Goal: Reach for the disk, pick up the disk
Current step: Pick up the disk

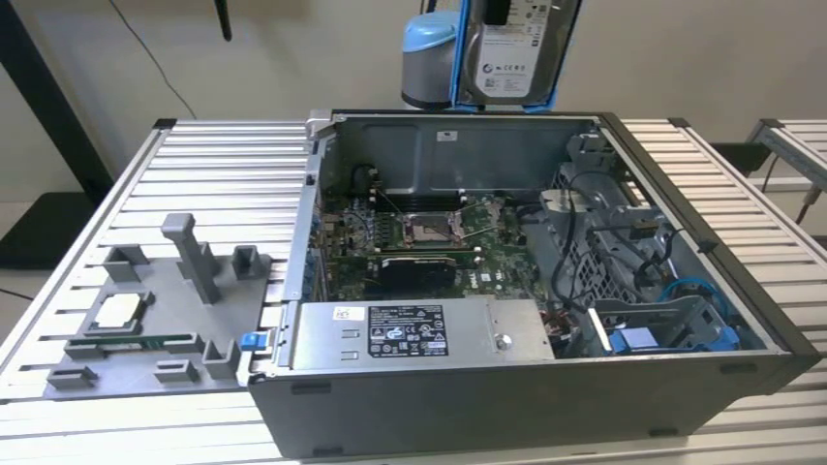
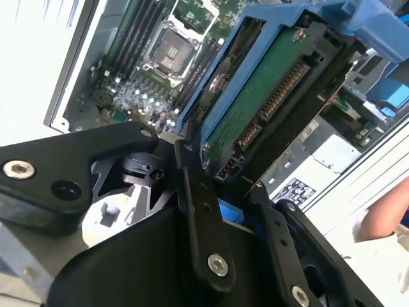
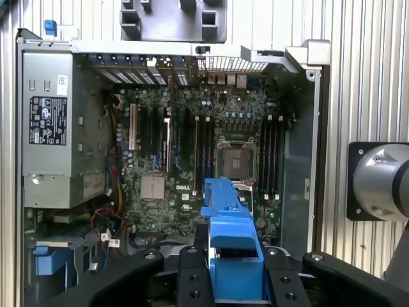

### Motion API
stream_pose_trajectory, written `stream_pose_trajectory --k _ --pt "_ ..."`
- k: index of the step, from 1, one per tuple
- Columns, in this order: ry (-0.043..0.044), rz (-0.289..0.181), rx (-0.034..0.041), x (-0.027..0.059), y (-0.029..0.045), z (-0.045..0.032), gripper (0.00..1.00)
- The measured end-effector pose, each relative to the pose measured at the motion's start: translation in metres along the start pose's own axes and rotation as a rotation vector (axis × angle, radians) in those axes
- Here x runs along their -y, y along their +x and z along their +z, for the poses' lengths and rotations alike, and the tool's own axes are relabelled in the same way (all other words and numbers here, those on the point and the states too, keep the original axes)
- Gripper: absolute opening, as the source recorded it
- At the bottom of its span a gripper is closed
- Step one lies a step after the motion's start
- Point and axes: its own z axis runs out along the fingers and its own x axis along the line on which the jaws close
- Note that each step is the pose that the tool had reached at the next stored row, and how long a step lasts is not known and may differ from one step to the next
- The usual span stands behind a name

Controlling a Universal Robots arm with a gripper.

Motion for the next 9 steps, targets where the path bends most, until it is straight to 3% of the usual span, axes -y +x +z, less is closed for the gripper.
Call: stream_pose_trajectory --k 9 --pt "-0.0001 0.000 -0.0001 0.0188 0.0000 -0.0008 0.00"
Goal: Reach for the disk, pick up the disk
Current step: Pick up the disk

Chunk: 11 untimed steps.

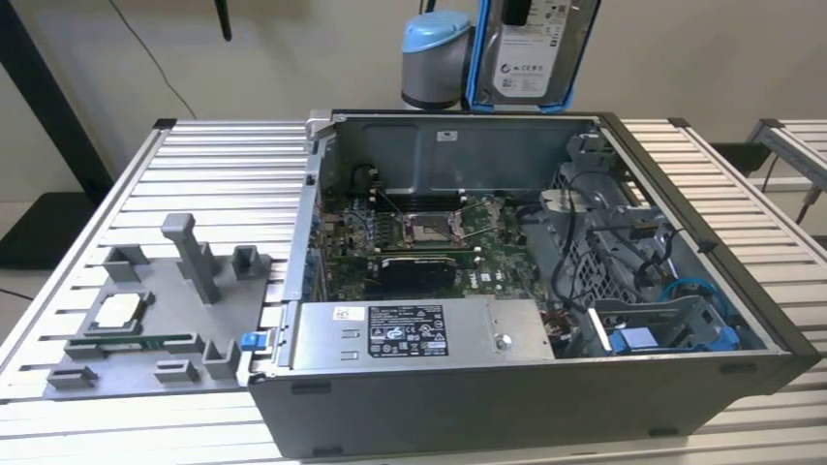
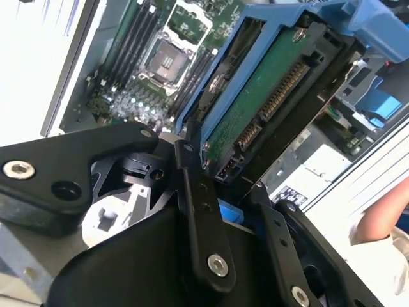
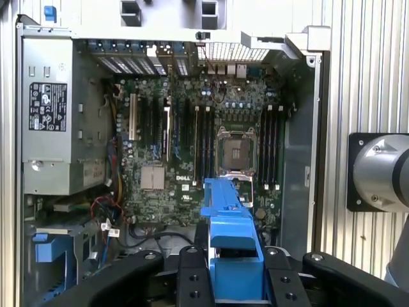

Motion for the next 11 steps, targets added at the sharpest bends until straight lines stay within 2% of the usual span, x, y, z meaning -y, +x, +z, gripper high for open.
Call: stream_pose_trajectory --k 11 --pt "0.0000 0.000 0.0001 0.0192 0.0000 -0.0007 0.00"
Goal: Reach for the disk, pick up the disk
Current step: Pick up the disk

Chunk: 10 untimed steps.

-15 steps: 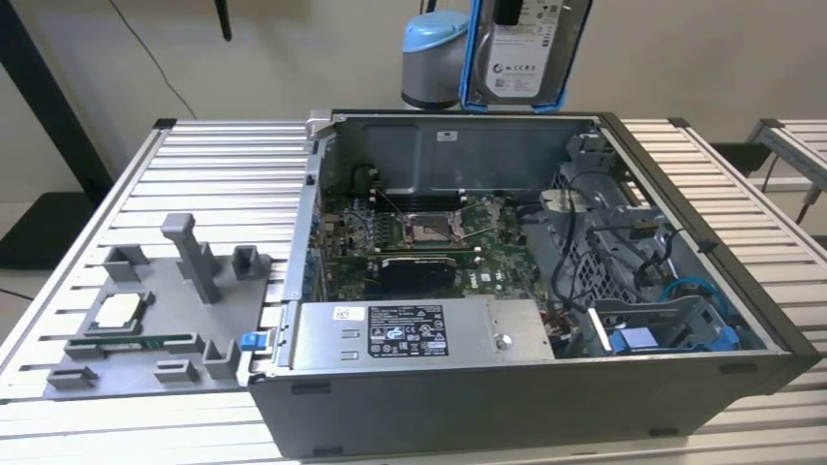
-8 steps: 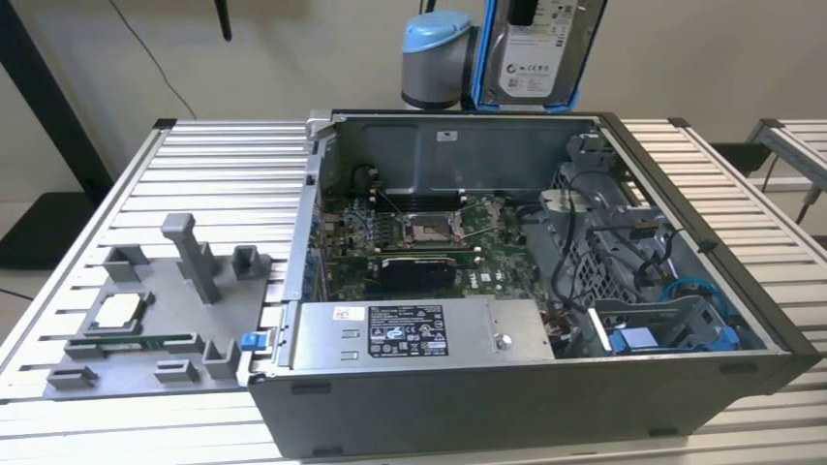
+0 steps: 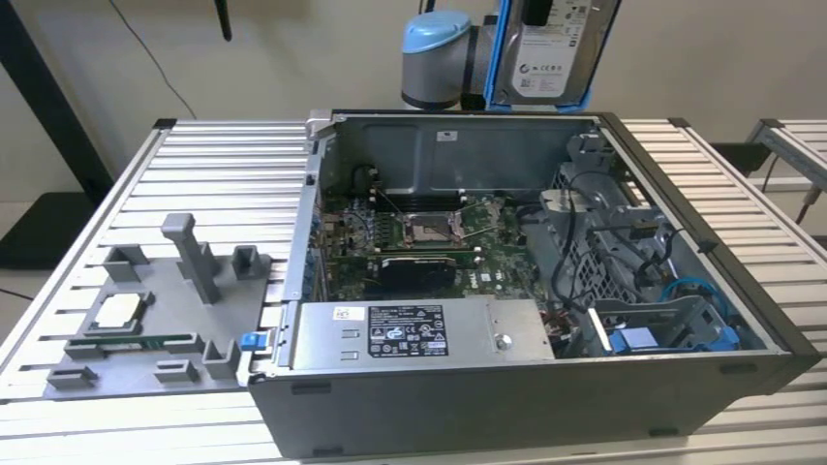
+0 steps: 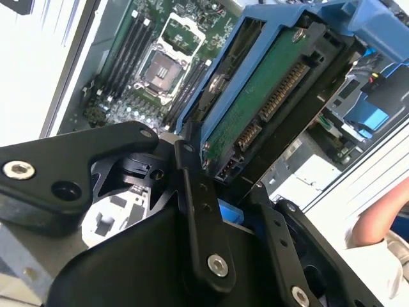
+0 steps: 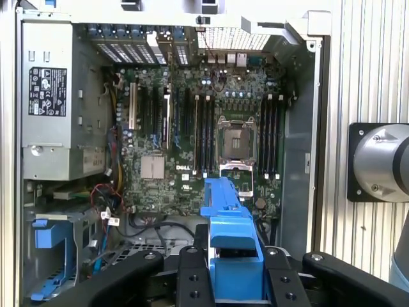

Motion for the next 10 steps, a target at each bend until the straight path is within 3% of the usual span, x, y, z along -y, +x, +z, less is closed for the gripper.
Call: stream_pose_trajectory --k 10 --pt "-0.0001 0.000 -0.0001 0.0201 0.0000 -0.0008 0.00"
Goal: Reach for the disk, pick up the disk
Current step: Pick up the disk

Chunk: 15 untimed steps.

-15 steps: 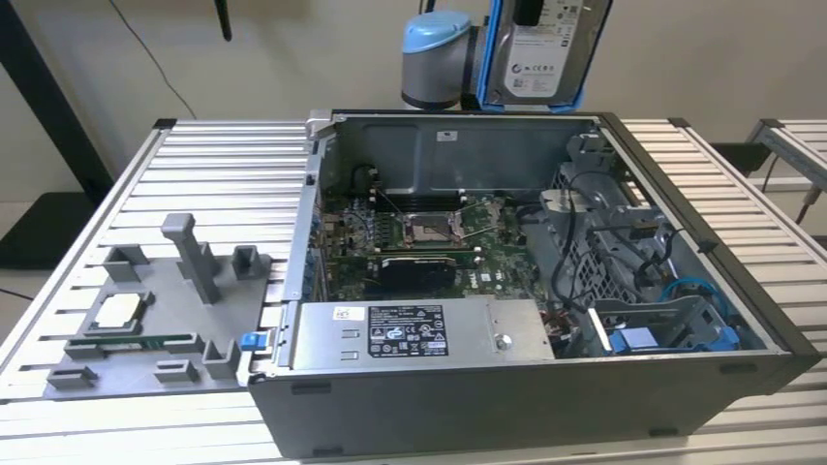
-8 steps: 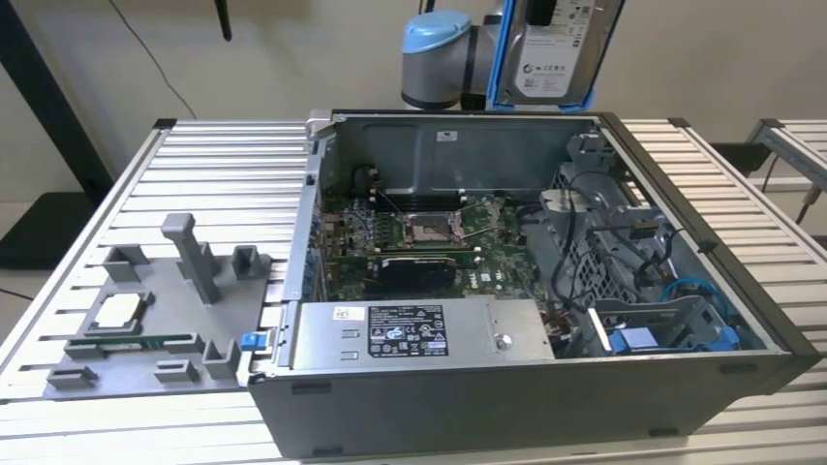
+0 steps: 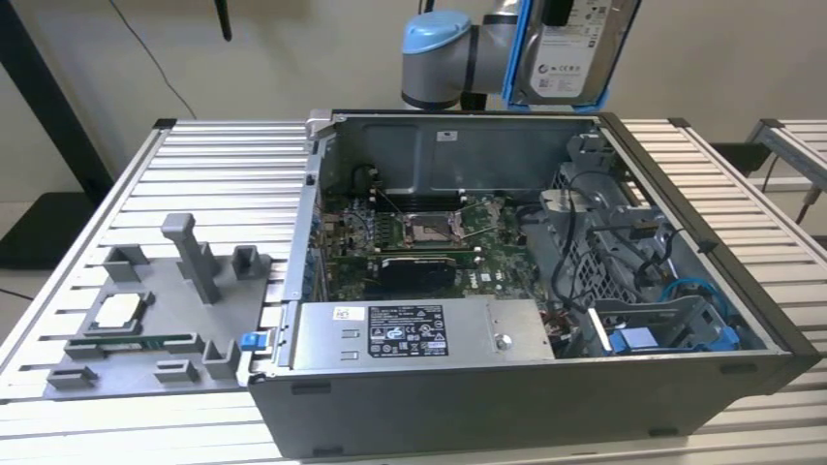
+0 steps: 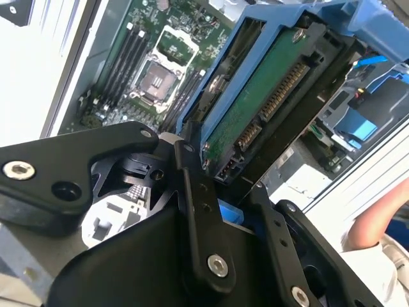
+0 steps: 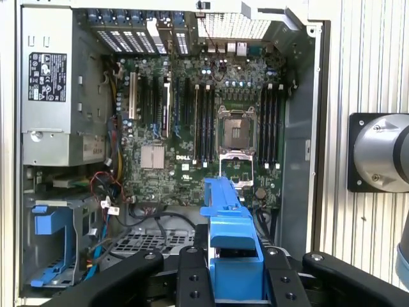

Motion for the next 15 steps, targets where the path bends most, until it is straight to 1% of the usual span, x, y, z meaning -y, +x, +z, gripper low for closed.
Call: stream_pose_trajectory --k 2,15 --pt "0.0000 0.000 0.0000 0.0045 0.0000 -0.0002 0.00" --pt "-0.0004 0.000 0.0001 0.0418 0.0001 -0.0015 0.00"
